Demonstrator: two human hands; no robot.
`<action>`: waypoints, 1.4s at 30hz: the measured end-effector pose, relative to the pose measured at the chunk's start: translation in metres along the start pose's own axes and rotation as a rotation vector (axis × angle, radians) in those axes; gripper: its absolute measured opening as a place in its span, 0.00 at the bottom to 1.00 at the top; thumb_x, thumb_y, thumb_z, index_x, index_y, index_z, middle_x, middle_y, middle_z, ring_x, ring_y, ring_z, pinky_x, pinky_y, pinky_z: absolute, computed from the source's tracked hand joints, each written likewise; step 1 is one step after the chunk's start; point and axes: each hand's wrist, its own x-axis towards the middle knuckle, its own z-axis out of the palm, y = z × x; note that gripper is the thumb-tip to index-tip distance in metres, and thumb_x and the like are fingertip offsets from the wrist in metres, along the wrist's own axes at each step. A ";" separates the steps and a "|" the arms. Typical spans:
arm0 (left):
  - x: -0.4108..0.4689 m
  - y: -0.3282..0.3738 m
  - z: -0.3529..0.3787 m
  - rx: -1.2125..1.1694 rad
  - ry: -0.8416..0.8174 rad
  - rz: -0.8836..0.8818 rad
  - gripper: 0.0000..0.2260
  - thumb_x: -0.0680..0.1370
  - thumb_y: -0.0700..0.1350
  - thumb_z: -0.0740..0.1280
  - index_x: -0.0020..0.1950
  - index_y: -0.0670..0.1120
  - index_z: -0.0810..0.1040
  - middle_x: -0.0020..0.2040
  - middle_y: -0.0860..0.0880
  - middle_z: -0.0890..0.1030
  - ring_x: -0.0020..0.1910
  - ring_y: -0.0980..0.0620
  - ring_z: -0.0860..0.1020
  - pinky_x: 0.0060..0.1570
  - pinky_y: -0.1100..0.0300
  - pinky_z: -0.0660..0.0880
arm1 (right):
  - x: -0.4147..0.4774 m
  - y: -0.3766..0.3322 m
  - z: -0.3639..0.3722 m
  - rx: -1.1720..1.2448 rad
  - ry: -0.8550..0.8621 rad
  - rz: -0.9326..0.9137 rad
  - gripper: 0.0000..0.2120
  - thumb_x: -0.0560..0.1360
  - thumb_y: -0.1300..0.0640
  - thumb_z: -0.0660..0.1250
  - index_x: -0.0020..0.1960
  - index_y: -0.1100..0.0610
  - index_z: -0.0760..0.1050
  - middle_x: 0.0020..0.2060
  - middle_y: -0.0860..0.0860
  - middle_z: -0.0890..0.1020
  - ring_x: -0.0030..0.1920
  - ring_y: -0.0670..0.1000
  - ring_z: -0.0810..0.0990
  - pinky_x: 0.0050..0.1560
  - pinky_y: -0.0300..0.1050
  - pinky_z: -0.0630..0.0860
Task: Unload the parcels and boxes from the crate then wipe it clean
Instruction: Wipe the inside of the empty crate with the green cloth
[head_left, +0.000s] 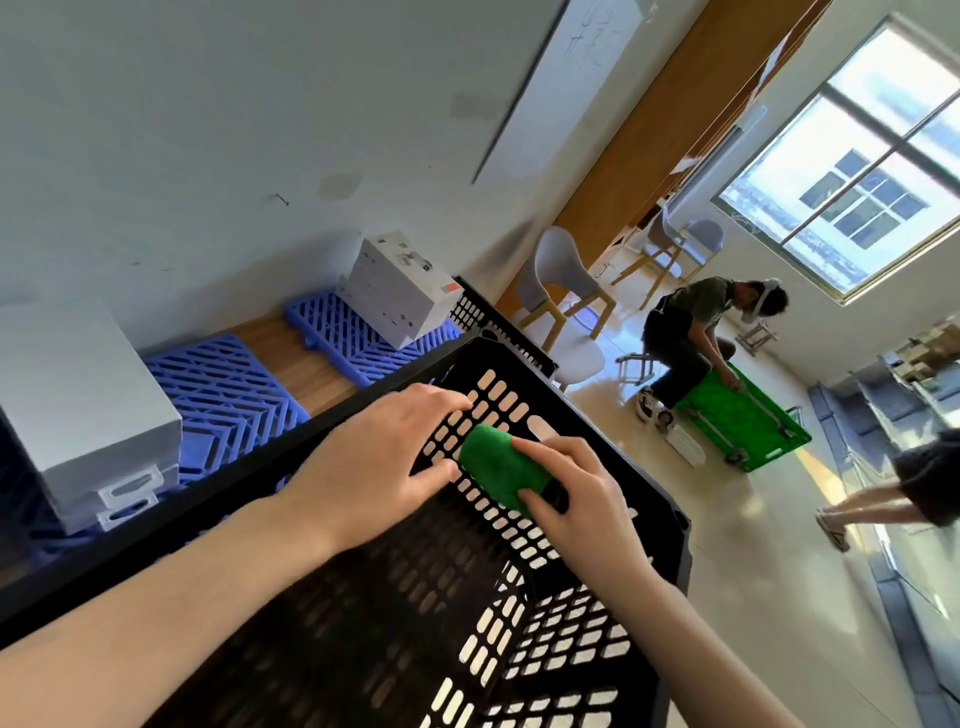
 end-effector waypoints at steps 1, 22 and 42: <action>0.000 -0.004 -0.002 0.189 0.010 0.138 0.25 0.73 0.48 0.72 0.69 0.52 0.71 0.67 0.53 0.74 0.66 0.53 0.74 0.64 0.52 0.74 | 0.008 0.007 0.003 -0.143 0.005 -0.069 0.24 0.71 0.60 0.73 0.66 0.47 0.76 0.59 0.46 0.75 0.55 0.48 0.77 0.51 0.48 0.79; 0.004 -0.033 0.008 0.913 -0.112 0.284 0.21 0.77 0.46 0.63 0.70 0.49 0.69 0.68 0.43 0.73 0.71 0.43 0.69 0.69 0.44 0.65 | 0.108 0.083 0.093 -1.015 -0.306 -0.913 0.25 0.74 0.61 0.59 0.70 0.55 0.71 0.74 0.60 0.64 0.74 0.65 0.59 0.71 0.61 0.63; 0.005 -0.030 0.003 0.926 -0.115 0.268 0.21 0.73 0.47 0.67 0.66 0.47 0.74 0.61 0.42 0.79 0.64 0.42 0.75 0.65 0.43 0.69 | 0.099 0.083 0.067 -0.940 -0.185 -0.863 0.20 0.73 0.61 0.67 0.65 0.57 0.76 0.68 0.58 0.73 0.67 0.62 0.72 0.62 0.56 0.73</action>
